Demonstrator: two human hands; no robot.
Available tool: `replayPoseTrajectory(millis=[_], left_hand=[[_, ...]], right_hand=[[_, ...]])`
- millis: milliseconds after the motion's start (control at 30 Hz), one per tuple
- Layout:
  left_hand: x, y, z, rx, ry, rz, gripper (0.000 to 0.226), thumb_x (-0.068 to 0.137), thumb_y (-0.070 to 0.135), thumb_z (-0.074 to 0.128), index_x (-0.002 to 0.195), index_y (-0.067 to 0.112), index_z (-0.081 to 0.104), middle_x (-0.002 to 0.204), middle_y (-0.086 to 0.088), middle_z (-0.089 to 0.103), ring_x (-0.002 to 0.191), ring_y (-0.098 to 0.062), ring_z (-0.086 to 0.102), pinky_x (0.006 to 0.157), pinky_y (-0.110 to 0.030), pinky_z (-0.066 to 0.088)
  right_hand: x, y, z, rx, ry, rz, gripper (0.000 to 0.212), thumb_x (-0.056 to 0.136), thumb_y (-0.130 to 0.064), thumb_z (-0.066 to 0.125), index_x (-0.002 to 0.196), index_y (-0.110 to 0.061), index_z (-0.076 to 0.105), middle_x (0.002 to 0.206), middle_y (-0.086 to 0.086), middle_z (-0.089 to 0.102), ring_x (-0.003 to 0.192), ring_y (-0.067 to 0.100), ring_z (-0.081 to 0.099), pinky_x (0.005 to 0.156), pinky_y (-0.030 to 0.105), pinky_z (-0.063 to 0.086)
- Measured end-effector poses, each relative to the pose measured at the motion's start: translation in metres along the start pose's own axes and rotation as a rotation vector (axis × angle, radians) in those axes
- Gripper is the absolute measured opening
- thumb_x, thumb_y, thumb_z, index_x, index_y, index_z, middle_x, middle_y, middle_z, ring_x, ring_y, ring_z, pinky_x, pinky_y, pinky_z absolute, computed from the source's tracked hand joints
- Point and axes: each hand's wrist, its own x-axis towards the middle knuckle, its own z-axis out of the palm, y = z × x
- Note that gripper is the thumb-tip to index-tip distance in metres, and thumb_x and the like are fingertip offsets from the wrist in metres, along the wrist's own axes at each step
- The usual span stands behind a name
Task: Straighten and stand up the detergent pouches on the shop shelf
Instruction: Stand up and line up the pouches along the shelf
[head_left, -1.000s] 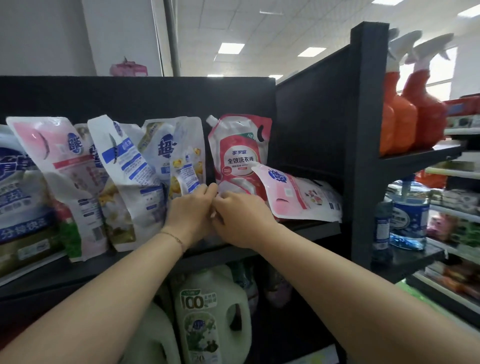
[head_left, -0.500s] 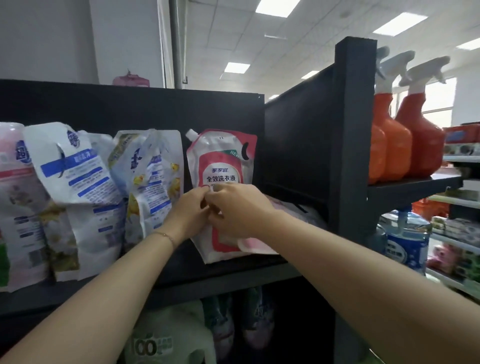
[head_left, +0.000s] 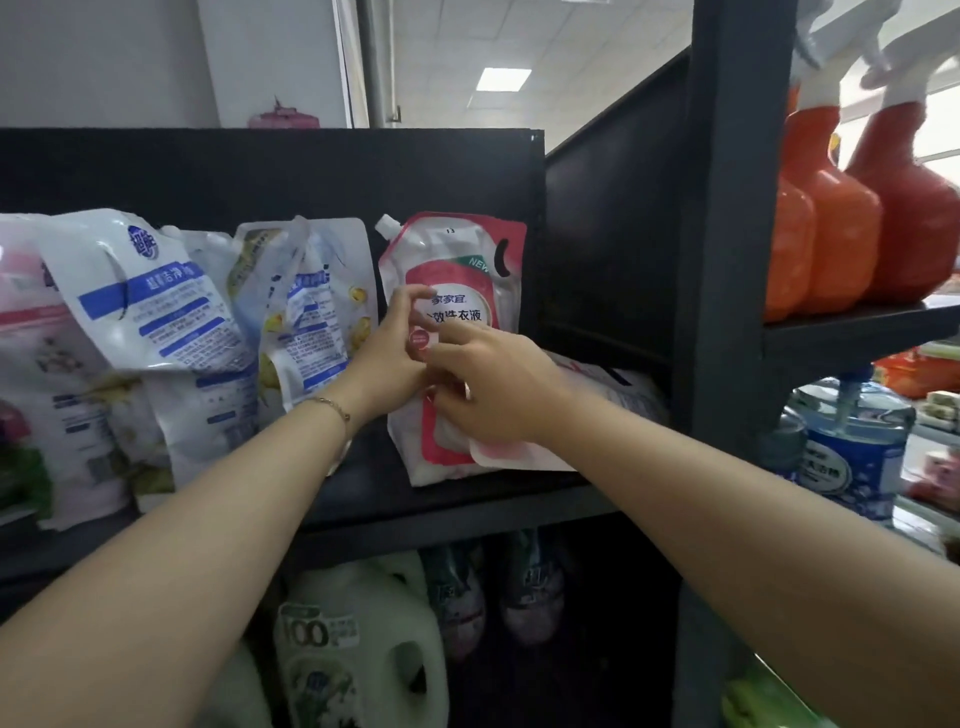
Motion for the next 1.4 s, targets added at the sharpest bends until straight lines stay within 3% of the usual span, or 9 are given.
replayPoseTrajectory(millis=[100,267,533,767,900,1067,1167,1267,1400], left_hand=[[-0.004,0.008,-0.001,0.009,-0.081,0.061,0.056,0.083,0.0,0.063,0.123,0.037,0.048,0.109,0.007,0.055,0.086,-0.011,0.062,0.068,-0.021,0.052],[-0.008,0.017,0.008,0.084,-0.134,0.117,0.042,0.079,-0.006,0.061,0.093,0.034,0.068,0.093,0.02,0.066,0.082,-0.011,0.06,0.074,-0.025,0.052],[0.012,0.022,0.021,0.002,0.024,0.062,0.021,0.085,-0.005,0.058,0.07,0.009,0.064,0.103,-0.007,0.072,0.075,-0.018,0.063,0.062,-0.024,0.051],[0.043,0.044,0.019,0.073,0.139,0.069,0.02,0.083,-0.005,0.055,0.071,0.008,0.065,0.067,0.003,0.061,0.059,-0.005,0.051,0.055,-0.013,0.042],[0.057,0.051,0.026,0.062,0.191,0.098,0.017,0.089,0.006,0.06,0.073,0.011,0.066,0.063,0.008,0.057,0.056,-0.004,0.049,0.057,-0.018,0.04],[0.06,0.05,0.035,0.002,0.227,0.14,0.004,0.093,0.016,0.057,0.094,0.016,0.062,0.092,0.005,0.063,0.089,-0.011,0.059,0.084,-0.033,0.052],[0.059,0.055,0.042,0.026,0.232,0.019,0.029,0.091,0.023,0.063,0.109,0.012,0.043,0.091,0.005,0.052,0.08,-0.009,0.052,0.072,-0.033,0.051],[0.047,0.066,0.05,0.247,0.03,-0.071,0.033,0.082,0.032,0.074,0.088,0.013,0.048,0.074,0.008,0.048,0.065,-0.009,0.047,0.051,-0.02,0.034],[0.024,0.07,0.087,0.712,-0.423,0.044,0.044,0.077,0.064,0.057,0.074,0.02,0.052,0.086,-0.003,0.066,0.078,-0.021,0.058,0.07,-0.028,0.045]], right_hand=[[-0.004,-0.002,-0.008,0.014,0.032,-0.004,0.008,0.071,-0.013,0.062,0.074,-0.006,0.064,0.087,0.006,0.061,0.056,0.022,0.049,0.043,0.017,0.02],[-0.027,0.004,-0.01,0.028,0.077,0.053,0.021,0.076,-0.028,0.07,0.086,-0.011,0.065,0.098,-0.003,0.06,0.078,0.019,0.055,0.054,0.027,0.039],[-0.051,0.02,-0.023,0.329,-0.145,0.452,0.097,0.062,-0.065,0.071,0.142,-0.025,0.034,0.135,-0.01,0.041,0.125,0.012,0.039,0.099,0.032,0.038],[-0.064,0.031,-0.026,-0.004,-0.08,0.657,0.075,0.08,-0.019,0.062,0.147,-0.023,0.027,0.148,0.001,0.034,0.134,0.028,0.034,0.106,0.045,0.028],[-0.072,0.04,-0.022,0.062,-0.083,0.89,0.076,0.087,-0.01,0.052,0.15,-0.033,0.018,0.163,0.002,0.005,0.149,0.031,0.001,0.117,0.053,0.014],[-0.07,0.048,-0.012,0.22,0.171,0.838,0.059,0.088,-0.003,0.045,0.138,-0.034,0.047,0.131,-0.002,0.057,0.119,0.021,0.053,0.094,0.036,0.046],[-0.065,0.044,-0.017,0.317,0.305,0.924,0.044,0.095,-0.006,0.041,0.129,-0.029,0.058,0.095,-0.016,0.06,0.085,0.008,0.056,0.072,0.02,0.039],[-0.06,0.048,-0.021,0.385,0.376,0.981,0.037,0.1,-0.014,0.041,0.131,-0.026,0.058,0.096,-0.01,0.058,0.084,0.01,0.051,0.069,0.015,0.035],[-0.055,0.051,-0.022,0.398,0.417,0.99,0.034,0.101,-0.023,0.04,0.129,-0.025,0.06,0.103,0.001,0.065,0.081,0.012,0.053,0.073,0.022,0.037]])
